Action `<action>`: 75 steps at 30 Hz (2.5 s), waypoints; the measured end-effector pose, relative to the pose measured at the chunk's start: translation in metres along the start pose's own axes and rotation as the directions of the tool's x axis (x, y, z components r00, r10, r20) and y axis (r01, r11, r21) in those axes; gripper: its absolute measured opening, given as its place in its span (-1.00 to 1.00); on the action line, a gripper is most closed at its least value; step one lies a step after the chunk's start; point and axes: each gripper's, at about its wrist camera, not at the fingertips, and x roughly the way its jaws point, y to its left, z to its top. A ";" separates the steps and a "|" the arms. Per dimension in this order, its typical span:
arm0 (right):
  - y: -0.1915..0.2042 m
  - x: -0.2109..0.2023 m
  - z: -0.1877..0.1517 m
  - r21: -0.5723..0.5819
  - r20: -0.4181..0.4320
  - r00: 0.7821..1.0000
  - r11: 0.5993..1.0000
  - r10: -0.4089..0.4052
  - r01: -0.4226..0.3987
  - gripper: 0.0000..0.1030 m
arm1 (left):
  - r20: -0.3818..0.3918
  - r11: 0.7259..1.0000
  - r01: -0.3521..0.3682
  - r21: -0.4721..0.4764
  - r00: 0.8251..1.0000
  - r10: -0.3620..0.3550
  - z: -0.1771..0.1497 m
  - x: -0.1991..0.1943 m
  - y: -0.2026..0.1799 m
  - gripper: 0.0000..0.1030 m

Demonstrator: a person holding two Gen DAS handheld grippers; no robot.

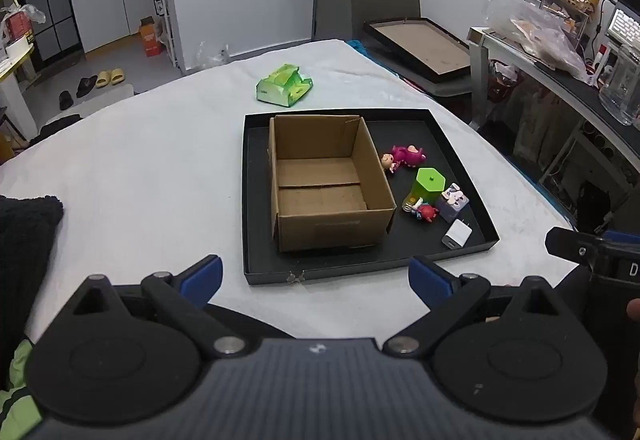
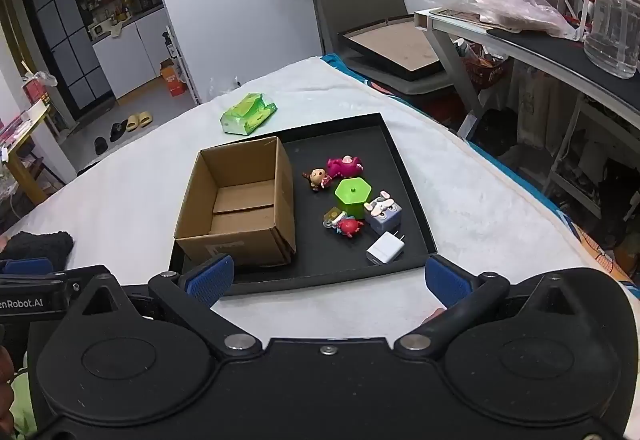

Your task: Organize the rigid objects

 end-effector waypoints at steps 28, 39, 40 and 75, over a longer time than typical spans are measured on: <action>0.008 -0.006 0.000 -0.016 0.005 1.000 1.000 -0.008 0.008 1.00 | 0.010 0.999 0.019 -0.036 1.000 -0.019 0.002 -0.004 0.008 0.92; 0.008 -0.008 0.000 -0.008 0.003 1.000 1.000 -0.012 0.012 1.00 | 0.015 0.999 0.025 -0.030 1.000 -0.024 0.002 -0.007 0.006 0.92; 0.008 -0.008 0.000 -0.007 0.003 1.000 1.000 -0.012 0.012 1.00 | 0.017 0.999 0.025 -0.032 1.000 -0.024 0.002 -0.007 0.007 0.92; 0.000 -0.003 -0.003 0.009 0.003 1.000 1.000 -0.016 0.016 1.00 | 0.008 0.999 0.020 -0.027 1.000 -0.020 -0.001 -0.001 0.009 0.92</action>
